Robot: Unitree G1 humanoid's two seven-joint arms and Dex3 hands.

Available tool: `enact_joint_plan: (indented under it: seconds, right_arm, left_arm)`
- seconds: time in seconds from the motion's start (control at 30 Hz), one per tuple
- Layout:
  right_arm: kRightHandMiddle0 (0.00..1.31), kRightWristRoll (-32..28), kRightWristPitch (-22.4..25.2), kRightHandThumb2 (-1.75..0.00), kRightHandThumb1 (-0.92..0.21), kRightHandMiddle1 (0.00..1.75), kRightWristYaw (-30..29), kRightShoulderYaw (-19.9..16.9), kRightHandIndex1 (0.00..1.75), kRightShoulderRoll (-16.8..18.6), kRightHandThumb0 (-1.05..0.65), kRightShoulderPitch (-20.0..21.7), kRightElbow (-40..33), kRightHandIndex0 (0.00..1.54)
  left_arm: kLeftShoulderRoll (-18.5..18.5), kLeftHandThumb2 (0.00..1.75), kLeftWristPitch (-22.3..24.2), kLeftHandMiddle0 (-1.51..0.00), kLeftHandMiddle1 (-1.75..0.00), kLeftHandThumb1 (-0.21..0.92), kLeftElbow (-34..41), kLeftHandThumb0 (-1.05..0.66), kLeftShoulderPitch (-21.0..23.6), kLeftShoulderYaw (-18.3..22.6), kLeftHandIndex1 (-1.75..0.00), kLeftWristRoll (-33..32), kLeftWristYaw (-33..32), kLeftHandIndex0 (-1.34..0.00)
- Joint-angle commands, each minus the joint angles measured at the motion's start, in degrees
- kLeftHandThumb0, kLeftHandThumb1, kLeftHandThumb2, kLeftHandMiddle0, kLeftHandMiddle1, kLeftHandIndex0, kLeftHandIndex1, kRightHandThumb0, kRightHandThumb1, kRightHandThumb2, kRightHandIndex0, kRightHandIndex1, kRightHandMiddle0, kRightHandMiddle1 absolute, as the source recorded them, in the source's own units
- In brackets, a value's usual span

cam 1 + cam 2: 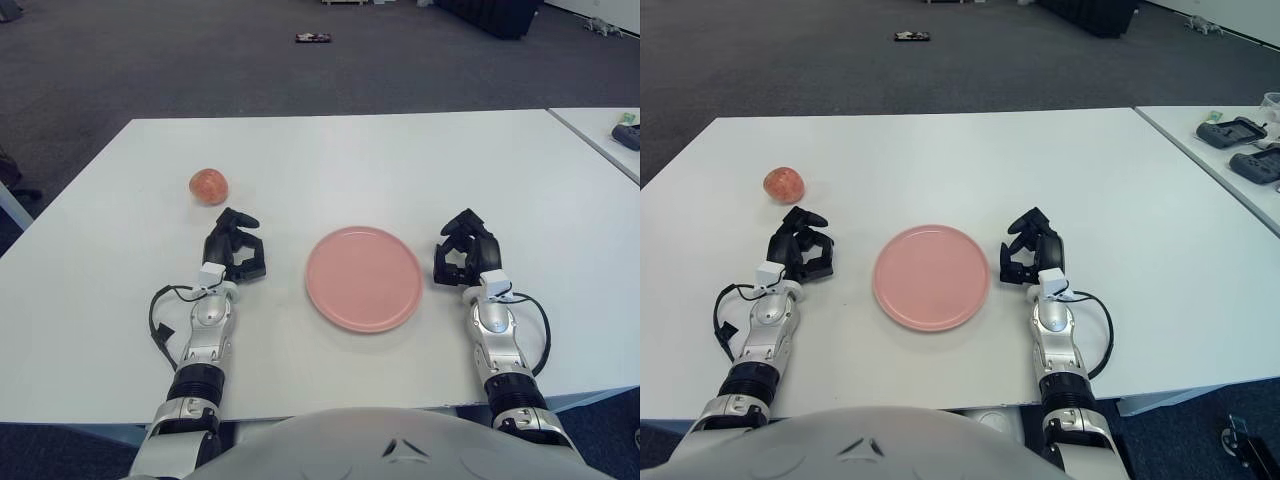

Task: Put the apple into the plate.

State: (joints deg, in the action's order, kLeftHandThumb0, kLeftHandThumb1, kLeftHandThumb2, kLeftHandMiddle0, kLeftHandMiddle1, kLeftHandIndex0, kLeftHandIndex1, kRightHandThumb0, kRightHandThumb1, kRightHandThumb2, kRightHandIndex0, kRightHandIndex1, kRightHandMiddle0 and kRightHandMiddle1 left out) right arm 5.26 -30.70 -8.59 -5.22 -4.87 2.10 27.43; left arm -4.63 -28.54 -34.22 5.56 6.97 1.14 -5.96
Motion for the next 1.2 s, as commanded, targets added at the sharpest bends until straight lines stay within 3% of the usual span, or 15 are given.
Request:
enact_joint_plan:
  seconds: [0.0,0.3,0.5,0.7,0.97,1.17]
  right_arm:
    - [0.50,0.41,1.43,-1.53,-0.15,1.74,-0.37,0.18,1.75,0.41,-0.01,-1.88,1.16,0.75]
    - [0.52,0.37,1.96,-1.54,-0.13,1.72,-0.72,0.21,1.75,0.55,-0.01,-1.64,1.32,0.76]
    - [0.53,0.21,1.67,-1.56,-0.11,1.73,-0.78,0.38,1.75,0.79,-0.01,-1.89,0.54,0.77]
    - [0.49,0.13,2.00,-1.52,-0.16,1.74,-0.84,0.40,1.75,0.87,-0.01,-2.02,0.17,0.74]
    - [0.47,-0.56,1.19,-1.49,-0.18,1.75,-0.49,0.07,1.75,0.74,-0.01,-1.41,1.83,0.72]
    - [0.53,-0.81,0.07,-1.56,-0.11,1.73,-0.28,0.11,1.75,0.82,-0.01,-1.27,2.22,0.77]
  left_arm:
    - [-0.81,1.38,1.90,-0.64,-1.62,0.24,-3.63,0.00,-0.30,0.64,-1.75,0.74,-1.21,-0.53]
    - [-4.88,1.34,0.14,-0.68,-1.55,0.25,-10.70,0.00,7.09,1.49,-1.75,3.46,-4.75,-0.51]
    - [-7.24,1.36,-1.03,-0.67,-1.61,0.25,-15.99,0.00,11.94,0.85,-1.75,7.65,-10.75,-0.48]
    - [-9.44,1.37,1.59,-0.64,-1.70,0.28,-19.48,0.00,16.94,0.32,-1.75,9.68,-14.36,-0.43]
    - [-11.67,1.46,5.03,-0.69,-1.74,0.21,-25.20,0.00,23.08,-0.67,-1.75,11.01,-17.45,-0.44]
    - [-13.50,1.14,7.90,-0.51,-1.73,0.48,-30.01,0.00,27.88,-3.05,-1.75,14.17,-22.17,-0.25]
